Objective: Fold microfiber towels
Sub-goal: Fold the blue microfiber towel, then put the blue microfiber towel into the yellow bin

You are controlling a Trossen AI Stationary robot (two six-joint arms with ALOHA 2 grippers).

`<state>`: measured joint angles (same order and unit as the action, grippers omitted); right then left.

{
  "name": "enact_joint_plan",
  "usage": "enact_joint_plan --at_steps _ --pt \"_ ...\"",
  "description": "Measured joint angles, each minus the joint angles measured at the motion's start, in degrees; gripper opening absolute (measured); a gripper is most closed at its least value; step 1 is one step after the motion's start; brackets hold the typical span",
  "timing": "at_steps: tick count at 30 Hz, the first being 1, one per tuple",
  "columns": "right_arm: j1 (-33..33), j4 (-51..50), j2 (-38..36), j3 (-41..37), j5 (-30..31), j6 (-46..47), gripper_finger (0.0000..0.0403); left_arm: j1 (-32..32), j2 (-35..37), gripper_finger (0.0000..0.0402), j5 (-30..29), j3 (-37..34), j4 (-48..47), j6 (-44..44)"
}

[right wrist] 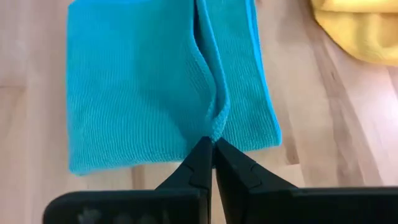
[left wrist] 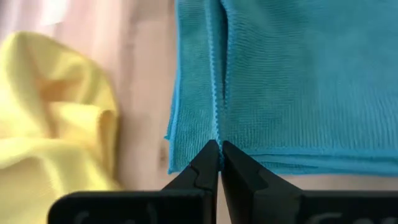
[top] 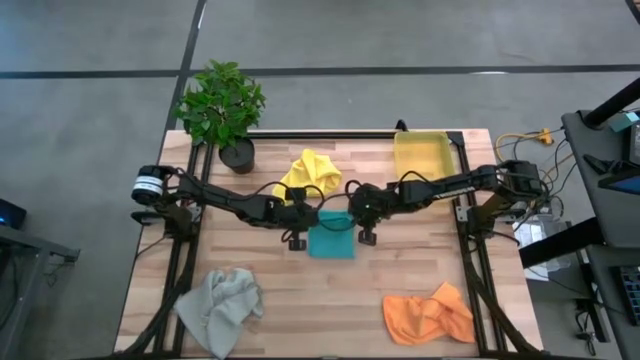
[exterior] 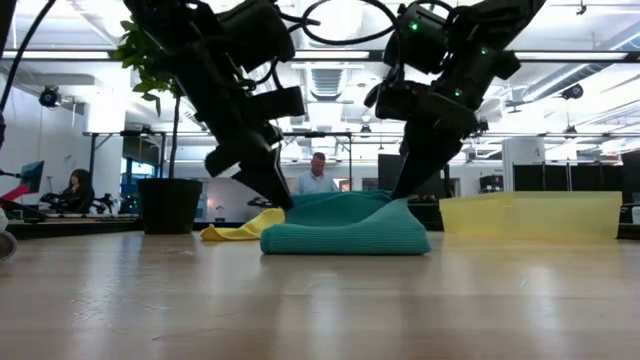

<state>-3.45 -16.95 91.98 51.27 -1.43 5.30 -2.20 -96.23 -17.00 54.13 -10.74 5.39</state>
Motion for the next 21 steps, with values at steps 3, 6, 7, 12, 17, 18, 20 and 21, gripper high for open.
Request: enact_joint_plan --at_steps 3,6,7,12,17,18,20,21 --pt "-0.98 0.18 0.00 0.00 -0.23 1.14 0.0018 0.40 0.18 0.0000 -1.96 0.00 -0.01 0.02" --pt "-1.94 0.99 0.00 0.00 -0.15 3.10 0.0040 0.94 0.57 0.0001 -2.20 0.00 -0.17 0.02" --pt "-2.30 1.50 0.02 0.00 -0.02 4.05 0.0049 1.10 0.63 0.0005 -2.42 -0.01 -0.26 0.02" --pt "-3.32 2.71 -0.02 -0.02 0.06 6.47 0.0092 1.40 1.29 0.0044 -5.96 -0.04 -0.22 0.02" --pt "-3.12 2.69 -0.44 -0.02 -0.07 6.43 0.0117 1.40 1.80 0.0094 -7.88 -0.02 -0.39 -0.47" --pt "-2.95 2.69 -0.44 -0.02 -0.39 6.29 0.0119 1.38 1.81 0.0102 -7.83 0.07 -0.47 -0.57" --pt "-2.58 2.63 -0.44 -0.02 -0.57 6.39 0.0122 1.38 1.86 0.0111 -7.11 0.28 -0.25 -0.62" --pt "-2.41 2.66 -0.44 -0.02 -1.06 6.54 0.0122 1.36 1.88 0.0113 -6.02 0.37 -0.31 -0.65"
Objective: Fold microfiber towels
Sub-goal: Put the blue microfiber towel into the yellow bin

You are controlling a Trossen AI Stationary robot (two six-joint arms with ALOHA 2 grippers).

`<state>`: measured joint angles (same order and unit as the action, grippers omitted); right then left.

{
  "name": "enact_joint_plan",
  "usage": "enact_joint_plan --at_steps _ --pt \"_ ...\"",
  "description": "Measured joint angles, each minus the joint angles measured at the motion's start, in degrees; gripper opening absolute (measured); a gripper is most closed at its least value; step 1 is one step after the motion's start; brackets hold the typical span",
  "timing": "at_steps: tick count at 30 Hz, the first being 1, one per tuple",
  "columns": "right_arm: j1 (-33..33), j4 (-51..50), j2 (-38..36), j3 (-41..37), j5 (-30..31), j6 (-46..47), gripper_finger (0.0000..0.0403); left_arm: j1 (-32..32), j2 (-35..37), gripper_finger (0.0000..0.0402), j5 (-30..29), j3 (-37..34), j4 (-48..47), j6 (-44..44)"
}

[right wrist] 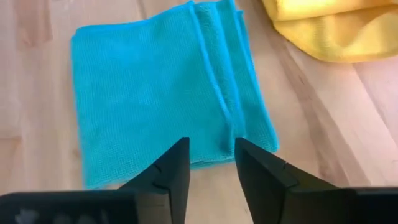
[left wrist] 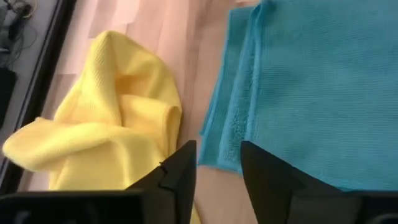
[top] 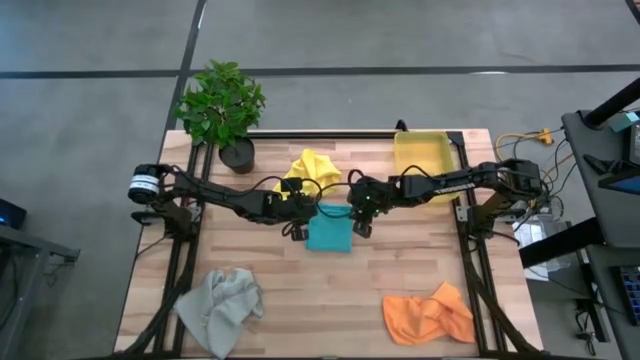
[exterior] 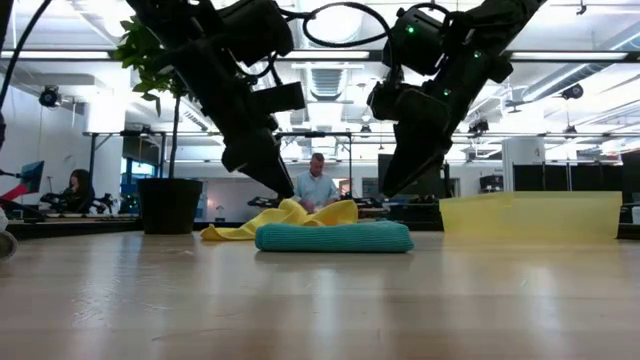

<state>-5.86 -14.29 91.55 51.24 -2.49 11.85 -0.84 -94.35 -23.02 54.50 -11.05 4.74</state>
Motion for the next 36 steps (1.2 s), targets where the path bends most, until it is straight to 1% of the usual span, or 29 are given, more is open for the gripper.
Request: enact_joint_plan --at_steps 2,4,8,10,15,20,25,30,34,36 --pt "0.58 0.01 0.03 0.00 -1.33 0.24 0.0123 -0.02 0.00 0.0115 3.48 0.11 0.04 -1.10" --pt "1.26 0.01 0.07 0.00 -1.96 1.18 0.0122 -0.05 0.00 0.0115 5.88 0.11 -0.04 -4.16" --pt "2.69 -0.01 0.04 -0.02 -2.00 4.40 0.0116 -0.26 0.00 0.0115 6.27 -0.08 -0.44 -12.29" --pt "3.78 0.01 0.03 -0.02 -2.38 6.33 0.0111 -0.55 0.00 0.0115 6.50 -0.11 -0.58 -14.93" --pt "7.98 0.05 0.00 -0.04 -3.82 9.25 0.0097 -2.17 0.53 0.0112 11.91 -0.03 -1.61 -17.43" --pt "13.65 0.76 -0.02 -0.04 -4.04 12.05 0.0083 -4.61 2.24 0.0096 16.43 -0.02 -4.50 -19.39" --pt "18.85 6.21 -0.02 -0.07 -3.64 14.37 0.0073 -7.74 5.39 0.0085 16.93 -0.11 -7.50 -19.52" --pt "21.57 11.83 0.20 -0.07 -3.35 14.32 0.0068 -11.02 9.10 0.0083 16.99 -0.33 -10.11 -20.04" --pt "21.37 11.59 0.35 -0.07 -1.90 17.36 0.0081 -14.06 11.31 0.0083 17.45 -0.43 -12.79 -24.44" --pt "21.19 11.38 0.35 -0.12 -1.80 15.88 0.0097 -15.90 12.11 0.0083 17.46 -0.54 -12.97 -27.34"
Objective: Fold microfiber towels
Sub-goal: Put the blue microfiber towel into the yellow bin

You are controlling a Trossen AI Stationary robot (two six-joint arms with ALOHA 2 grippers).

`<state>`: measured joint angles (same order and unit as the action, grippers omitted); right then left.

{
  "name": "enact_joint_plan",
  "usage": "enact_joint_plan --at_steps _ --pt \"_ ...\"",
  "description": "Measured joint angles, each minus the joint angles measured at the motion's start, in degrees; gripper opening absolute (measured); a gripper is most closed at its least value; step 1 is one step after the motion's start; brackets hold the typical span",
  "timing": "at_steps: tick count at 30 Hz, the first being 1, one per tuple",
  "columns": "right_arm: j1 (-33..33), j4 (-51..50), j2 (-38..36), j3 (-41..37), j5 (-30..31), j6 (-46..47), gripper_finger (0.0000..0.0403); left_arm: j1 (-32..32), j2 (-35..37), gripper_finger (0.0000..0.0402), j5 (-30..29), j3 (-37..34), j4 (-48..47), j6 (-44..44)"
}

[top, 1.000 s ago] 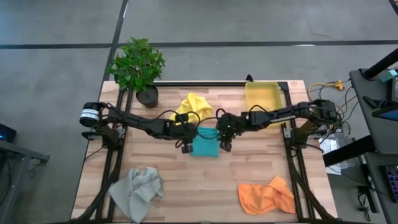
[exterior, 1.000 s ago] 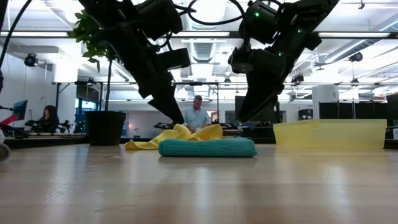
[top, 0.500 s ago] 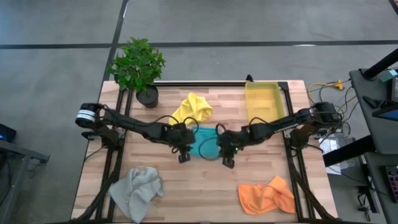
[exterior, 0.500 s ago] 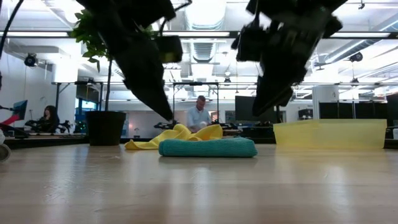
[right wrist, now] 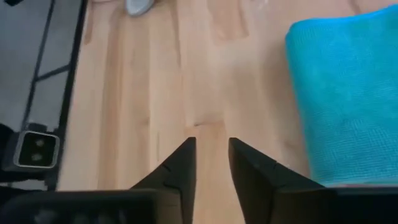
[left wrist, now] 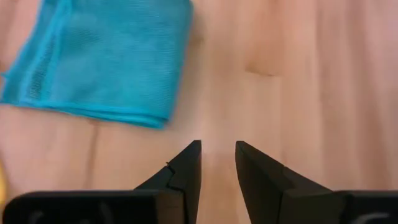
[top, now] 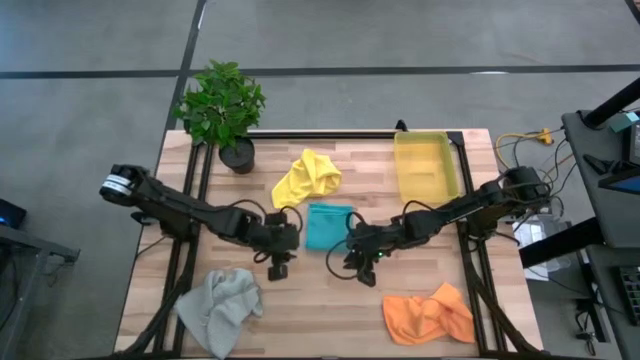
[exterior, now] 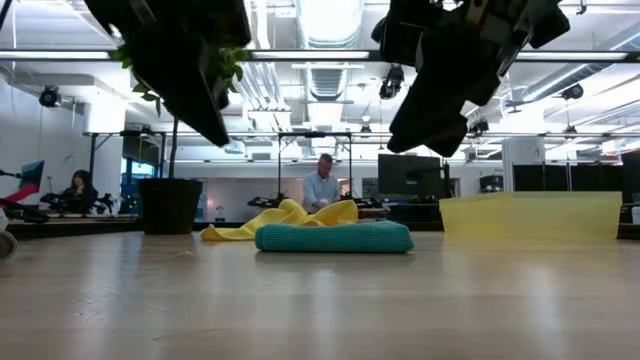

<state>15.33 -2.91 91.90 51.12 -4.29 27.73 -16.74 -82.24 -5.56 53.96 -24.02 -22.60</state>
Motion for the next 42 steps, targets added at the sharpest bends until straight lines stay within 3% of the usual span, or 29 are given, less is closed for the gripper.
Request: enact_joint_plan --at_steps 7,12,15,21,30,42 --pt "0.44 -0.25 0.00 -0.10 2.26 -15.48 0.0182 -6.77 0.21 0.0083 -0.07 -0.48 0.10 -7.98" --pt "0.39 -1.25 0.02 -0.16 10.95 -29.28 0.0226 -10.92 -1.33 0.0083 -0.48 -0.75 0.20 -13.04" --pt "0.24 -1.37 0.02 -0.47 12.06 -37.14 0.0239 -12.86 -2.08 0.0083 -0.76 -0.75 0.47 -15.05" --pt "0.28 -1.48 0.04 -1.96 11.97 -44.01 0.0240 -13.76 -2.29 0.0083 -1.31 -0.82 0.47 -17.65" --pt "-0.69 -1.44 0.12 -4.79 11.81 -45.88 0.0231 -13.76 -2.31 0.0083 -1.91 -0.82 1.05 -19.16" --pt "-2.95 0.54 9.63 -2.82 9.95 -47.92 0.0230 -13.76 -2.34 0.0083 -2.91 -0.76 1.10 -19.16"
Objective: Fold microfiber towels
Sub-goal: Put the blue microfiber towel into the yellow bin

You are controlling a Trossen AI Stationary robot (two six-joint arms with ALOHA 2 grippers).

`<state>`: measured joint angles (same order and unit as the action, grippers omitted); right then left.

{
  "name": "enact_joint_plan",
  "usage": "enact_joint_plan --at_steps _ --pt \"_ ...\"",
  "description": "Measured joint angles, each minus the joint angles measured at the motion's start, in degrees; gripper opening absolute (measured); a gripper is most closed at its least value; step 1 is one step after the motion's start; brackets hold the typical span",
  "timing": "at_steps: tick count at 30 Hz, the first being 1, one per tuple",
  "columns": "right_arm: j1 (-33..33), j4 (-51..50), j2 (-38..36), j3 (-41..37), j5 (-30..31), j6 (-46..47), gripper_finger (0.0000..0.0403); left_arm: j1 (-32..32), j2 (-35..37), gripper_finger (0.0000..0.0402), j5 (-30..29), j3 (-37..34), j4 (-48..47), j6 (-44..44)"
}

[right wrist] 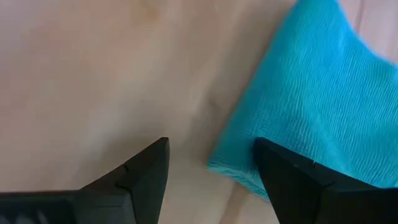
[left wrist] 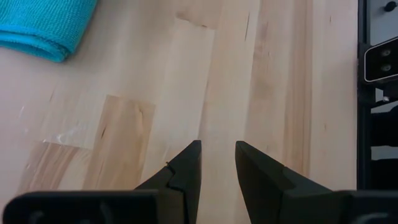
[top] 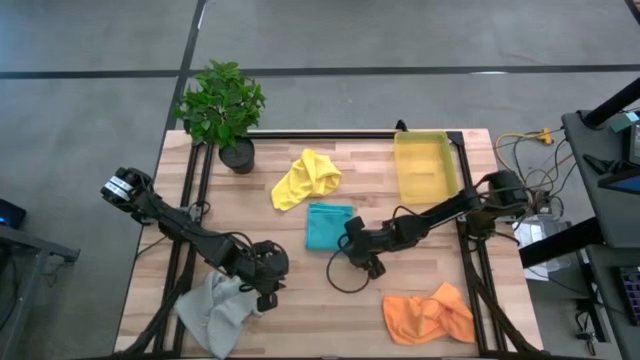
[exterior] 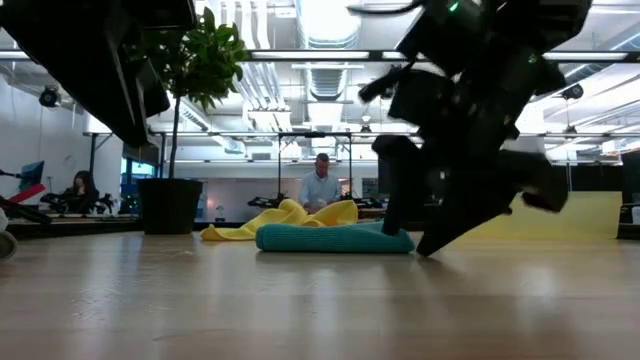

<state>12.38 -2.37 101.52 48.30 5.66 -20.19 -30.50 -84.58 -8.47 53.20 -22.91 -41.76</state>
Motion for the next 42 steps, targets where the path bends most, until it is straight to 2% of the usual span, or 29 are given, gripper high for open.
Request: enact_joint_plan --at_steps 8,12,16,22,24,35,42 --pt "-2.17 0.37 3.29 0.50 0.19 7.96 0.0214 0.00 0.00 0.0083 -0.04 0.01 0.63 -2.77" --pt "-2.96 0.14 3.53 0.50 -1.83 10.41 0.0188 0.00 0.00 0.0083 -0.21 0.01 0.93 -2.89" --pt "-3.00 -0.64 3.55 0.54 -2.69 11.04 0.0138 0.02 0.00 0.0083 -0.42 0.01 0.96 -2.77" --pt "-3.06 -3.16 2.52 0.76 -2.23 15.71 0.0037 0.03 0.00 0.0083 -0.61 0.01 0.93 -2.43" --pt "-3.19 -5.69 1.20 1.83 -2.46 17.43 0.0018 0.04 0.00 0.0083 -0.61 0.01 0.93 -2.39" --pt "-3.15 -22.48 -4.78 13.83 -11.04 19.91 0.0014 0.49 0.00 0.0083 -4.08 -0.01 1.00 4.83" --pt "-3.09 -33.16 -5.37 22.95 -11.66 20.59 0.0013 1.76 0.00 0.0083 -5.85 -0.01 0.98 8.15"
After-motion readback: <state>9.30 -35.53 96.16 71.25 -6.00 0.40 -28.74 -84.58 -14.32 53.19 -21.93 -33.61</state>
